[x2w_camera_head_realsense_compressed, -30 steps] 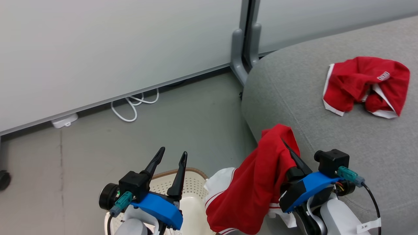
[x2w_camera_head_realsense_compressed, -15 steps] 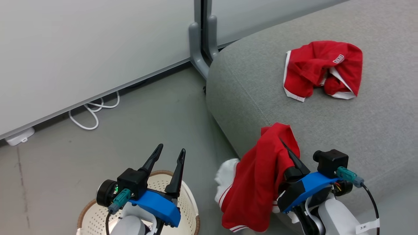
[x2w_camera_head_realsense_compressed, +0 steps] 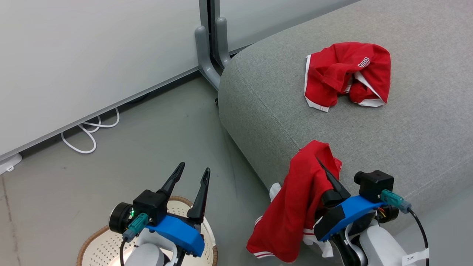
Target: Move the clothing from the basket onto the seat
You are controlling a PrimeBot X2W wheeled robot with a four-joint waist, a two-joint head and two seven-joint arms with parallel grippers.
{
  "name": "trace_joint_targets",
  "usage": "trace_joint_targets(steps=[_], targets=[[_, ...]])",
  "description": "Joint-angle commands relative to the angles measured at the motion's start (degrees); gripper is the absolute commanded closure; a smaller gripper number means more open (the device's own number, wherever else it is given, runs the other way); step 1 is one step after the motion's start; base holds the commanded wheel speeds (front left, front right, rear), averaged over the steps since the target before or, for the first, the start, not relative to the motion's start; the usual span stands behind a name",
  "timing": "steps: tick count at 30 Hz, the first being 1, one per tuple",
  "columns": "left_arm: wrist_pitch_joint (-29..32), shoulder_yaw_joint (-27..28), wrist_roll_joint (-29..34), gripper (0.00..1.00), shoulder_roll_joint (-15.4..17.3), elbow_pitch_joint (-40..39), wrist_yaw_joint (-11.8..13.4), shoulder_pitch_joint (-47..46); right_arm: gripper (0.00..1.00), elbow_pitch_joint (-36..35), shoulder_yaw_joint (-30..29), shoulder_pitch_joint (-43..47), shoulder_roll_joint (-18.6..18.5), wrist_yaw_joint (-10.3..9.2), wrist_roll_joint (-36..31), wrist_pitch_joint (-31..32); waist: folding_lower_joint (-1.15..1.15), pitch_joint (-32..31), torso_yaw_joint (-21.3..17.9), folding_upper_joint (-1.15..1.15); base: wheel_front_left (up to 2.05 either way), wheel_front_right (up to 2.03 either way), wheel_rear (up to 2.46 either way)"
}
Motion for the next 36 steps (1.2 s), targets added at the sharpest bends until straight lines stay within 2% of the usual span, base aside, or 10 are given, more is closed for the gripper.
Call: trace_joint_targets(steps=[1, 11, 18, 27, 36], targets=[[-0.1, -0.2, 0.3, 0.0, 0.2, 0.0, -0.2, -0.8, 1.0, 0.1, 0.1, -0.3, 0.0, 0.03, 0.6, -0.5, 0.0, 0.0, 0.0, 0.0, 0.0, 0.0, 0.0], [-0.1, -0.3, 0.4, 0.0, 0.5, -0.2, -0.2, -1.2, 1.0, 0.1, -0.6, -1.7, 0.0, 0.03, -0.1, -0.1, 0.0, 0.9, 0.2, 0.0, 0.0, 0.0, 0.0], [-0.1, -0.1, 0.7, 0.0, 0.9, -0.7, -0.2, -2.4, 1.0, -2.9, -6.2, -7.5, -1.5, 0.03, -1.6, 1.9, 0.0, 2.8, 0.6, 0.0, 0.0, 0.0, 0.0], [-0.1, -0.6, 1.3, 0.0, 2.0, -2.1, -0.2, -5.1, 1.0, -10.2, -15.4, -19.6, -8.0, 0.03, -3.6, 9.4, 0.0, 7.6, 2.3, 0.0, 0.0, 0.0, 0.0], [-0.2, -1.5, 2.2, 0.0, 3.5, -4.2, -0.2, -10.2, 1.0, -12.9, -31.2, -33.7, -16.7, 0.02, -7.2, 14.7, 0.0, 15.6, 6.2, 0.0, 0.0, 0.0, 0.0]])
